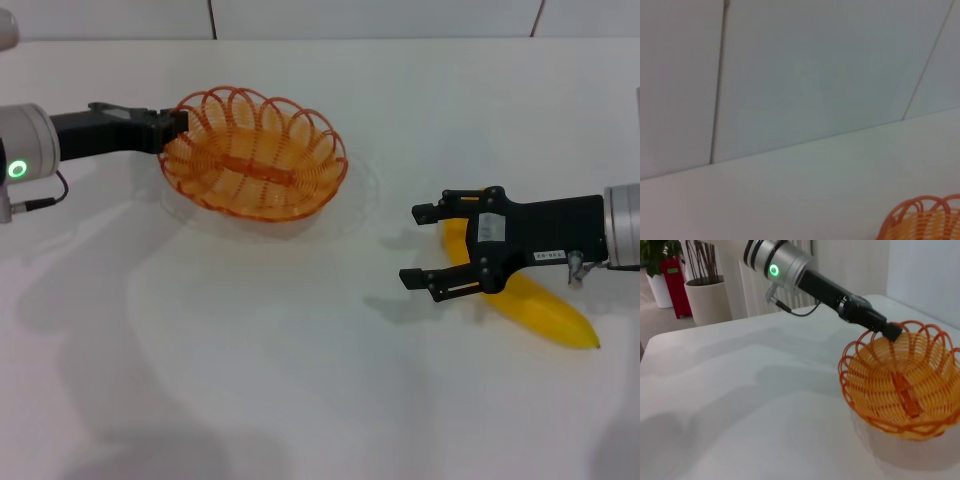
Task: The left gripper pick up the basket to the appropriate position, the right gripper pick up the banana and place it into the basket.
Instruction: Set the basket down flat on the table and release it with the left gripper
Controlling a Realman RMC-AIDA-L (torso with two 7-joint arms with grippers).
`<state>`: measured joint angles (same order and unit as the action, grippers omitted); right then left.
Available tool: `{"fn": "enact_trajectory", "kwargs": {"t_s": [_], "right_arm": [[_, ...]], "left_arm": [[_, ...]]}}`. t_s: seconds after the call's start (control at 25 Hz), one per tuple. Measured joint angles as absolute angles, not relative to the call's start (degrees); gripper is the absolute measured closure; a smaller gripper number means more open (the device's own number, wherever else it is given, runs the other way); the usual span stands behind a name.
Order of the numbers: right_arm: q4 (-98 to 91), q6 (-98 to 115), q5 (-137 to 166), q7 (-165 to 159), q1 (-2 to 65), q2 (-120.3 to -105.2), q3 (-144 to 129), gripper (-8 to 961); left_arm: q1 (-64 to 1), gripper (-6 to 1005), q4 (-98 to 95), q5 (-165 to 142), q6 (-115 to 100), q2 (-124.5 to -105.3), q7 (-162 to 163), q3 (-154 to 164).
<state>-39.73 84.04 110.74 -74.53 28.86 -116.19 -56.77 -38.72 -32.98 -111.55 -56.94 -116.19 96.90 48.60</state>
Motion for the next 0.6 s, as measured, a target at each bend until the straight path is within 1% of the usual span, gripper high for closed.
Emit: {"fn": "enact_trajectory", "kwargs": {"t_s": [0.6], "right_arm": [[-39.73,84.01,110.74,-74.53,29.06,-116.19,-56.78,63]], "left_arm": [[-38.17,927,-29.94,-111.47,-55.34,-116.19,96.02,49.2]]}}
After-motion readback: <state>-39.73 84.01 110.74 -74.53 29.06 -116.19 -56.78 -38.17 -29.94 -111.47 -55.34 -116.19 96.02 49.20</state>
